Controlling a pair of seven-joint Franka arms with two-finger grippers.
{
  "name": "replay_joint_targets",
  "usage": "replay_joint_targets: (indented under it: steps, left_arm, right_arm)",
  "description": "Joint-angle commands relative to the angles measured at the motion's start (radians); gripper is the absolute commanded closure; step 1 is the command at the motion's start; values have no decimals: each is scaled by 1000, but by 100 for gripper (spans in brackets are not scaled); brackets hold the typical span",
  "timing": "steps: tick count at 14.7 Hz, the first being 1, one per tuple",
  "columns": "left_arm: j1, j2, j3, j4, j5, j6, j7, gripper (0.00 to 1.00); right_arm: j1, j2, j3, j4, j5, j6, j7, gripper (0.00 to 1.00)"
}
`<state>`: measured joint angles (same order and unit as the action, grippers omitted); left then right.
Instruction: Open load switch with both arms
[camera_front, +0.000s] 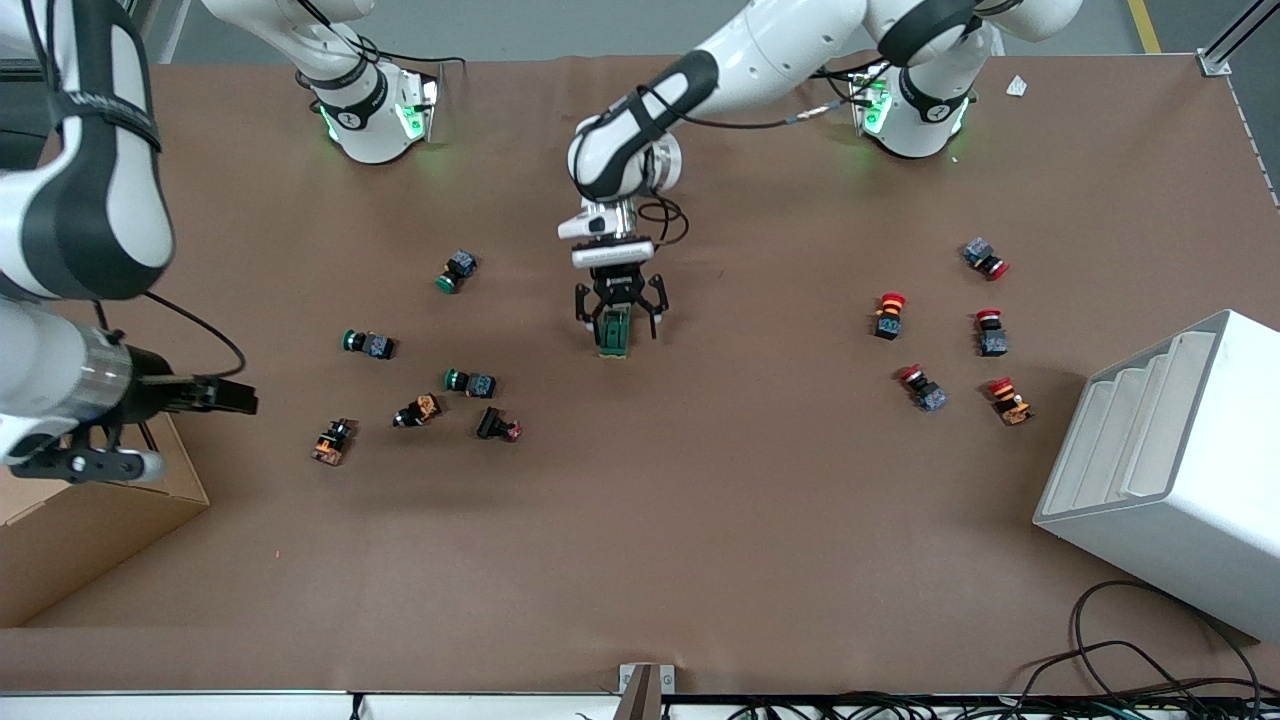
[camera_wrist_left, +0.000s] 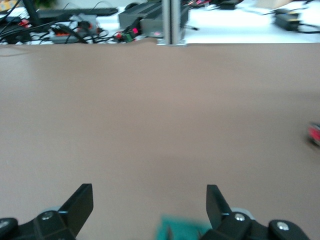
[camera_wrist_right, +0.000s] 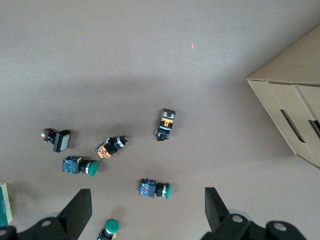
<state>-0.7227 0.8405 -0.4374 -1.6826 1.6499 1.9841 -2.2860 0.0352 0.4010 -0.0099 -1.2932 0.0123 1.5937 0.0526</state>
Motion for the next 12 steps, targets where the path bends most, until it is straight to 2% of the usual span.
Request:
replay_joint_targets:
  steps: [1,4,8,12]
  left_arm:
    - [115,-11,-63,6,-88,12,89,0]
    - [201,-11,-101,76,-226,10,279,0]
    - [255,-58,-104,202,-422,10,549,0]
    - [319,-139,-103,231,-585,10,781,0]
  right_arm:
    - [12,-137,-4,-153,-67,38,-19,0]
    - [14,-206,-16,-221,-81,57,-16,0]
    - [3,-277,-39,-282,-72,58,-22,0]
    - [-30,-297,-38,-282,-69,29,-45,0]
